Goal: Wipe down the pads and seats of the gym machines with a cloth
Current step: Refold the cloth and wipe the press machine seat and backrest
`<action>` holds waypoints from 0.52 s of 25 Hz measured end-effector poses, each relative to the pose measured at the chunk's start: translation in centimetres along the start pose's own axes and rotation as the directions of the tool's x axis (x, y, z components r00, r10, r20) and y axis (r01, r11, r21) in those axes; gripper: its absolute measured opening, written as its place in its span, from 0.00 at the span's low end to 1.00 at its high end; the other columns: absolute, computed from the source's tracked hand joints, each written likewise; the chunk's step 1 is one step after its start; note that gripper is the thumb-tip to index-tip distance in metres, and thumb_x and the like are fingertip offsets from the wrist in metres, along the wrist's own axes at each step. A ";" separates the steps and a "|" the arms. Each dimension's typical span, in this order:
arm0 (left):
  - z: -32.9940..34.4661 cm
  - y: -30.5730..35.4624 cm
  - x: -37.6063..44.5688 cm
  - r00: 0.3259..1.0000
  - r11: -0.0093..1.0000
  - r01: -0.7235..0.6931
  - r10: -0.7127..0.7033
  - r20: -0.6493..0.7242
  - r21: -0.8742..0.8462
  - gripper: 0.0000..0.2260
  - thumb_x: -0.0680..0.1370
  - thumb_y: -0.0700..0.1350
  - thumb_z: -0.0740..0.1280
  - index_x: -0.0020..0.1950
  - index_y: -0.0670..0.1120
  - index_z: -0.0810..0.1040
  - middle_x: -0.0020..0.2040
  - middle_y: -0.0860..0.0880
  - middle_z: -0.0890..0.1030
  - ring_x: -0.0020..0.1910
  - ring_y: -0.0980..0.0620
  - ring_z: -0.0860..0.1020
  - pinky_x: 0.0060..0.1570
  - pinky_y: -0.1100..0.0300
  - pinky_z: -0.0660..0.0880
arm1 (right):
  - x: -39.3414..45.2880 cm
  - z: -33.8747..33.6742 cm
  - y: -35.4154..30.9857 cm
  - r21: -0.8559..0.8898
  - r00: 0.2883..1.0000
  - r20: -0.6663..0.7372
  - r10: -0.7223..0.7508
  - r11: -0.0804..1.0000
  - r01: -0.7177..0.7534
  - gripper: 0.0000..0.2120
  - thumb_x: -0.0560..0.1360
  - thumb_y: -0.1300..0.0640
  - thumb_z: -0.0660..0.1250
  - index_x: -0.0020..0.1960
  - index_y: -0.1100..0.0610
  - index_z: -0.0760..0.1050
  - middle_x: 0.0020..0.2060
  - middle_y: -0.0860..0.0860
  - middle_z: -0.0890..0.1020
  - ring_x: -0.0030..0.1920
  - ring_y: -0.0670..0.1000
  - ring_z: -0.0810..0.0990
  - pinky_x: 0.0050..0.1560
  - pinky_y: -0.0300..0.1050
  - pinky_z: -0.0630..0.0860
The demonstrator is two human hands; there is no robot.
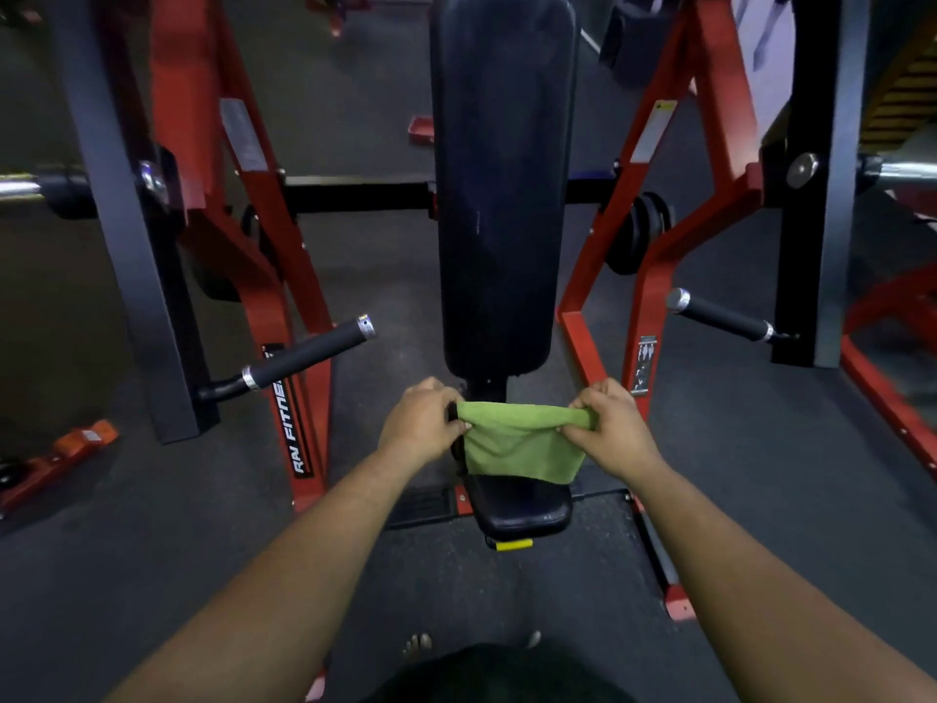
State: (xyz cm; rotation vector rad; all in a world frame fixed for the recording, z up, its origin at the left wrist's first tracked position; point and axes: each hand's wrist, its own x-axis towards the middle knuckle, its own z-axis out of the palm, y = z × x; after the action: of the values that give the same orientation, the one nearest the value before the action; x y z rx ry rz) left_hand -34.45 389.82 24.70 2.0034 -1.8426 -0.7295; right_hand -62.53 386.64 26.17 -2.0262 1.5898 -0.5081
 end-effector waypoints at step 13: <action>21.2 0.4 7.2 0.881 0.964 0.266 -0.255 0.398 0.029 0.28 0.81 0.59 0.65 0.78 0.50 0.67 0.76 0.46 0.69 0.71 0.44 0.71 0.67 0.52 0.72 | 3.9 5.6 17.9 0.062 0.983 0.064 0.171 0.983 -0.175 0.13 0.67 0.64 0.76 0.50 0.55 0.81 0.47 0.51 0.83 0.48 0.53 0.80 0.47 0.49 0.77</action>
State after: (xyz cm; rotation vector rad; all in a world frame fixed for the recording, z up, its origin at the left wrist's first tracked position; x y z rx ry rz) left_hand -46.53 384.85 6.53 2.2397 -1.7621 -1.3221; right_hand -72.25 380.43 10.84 -1.8164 1.6723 -0.4266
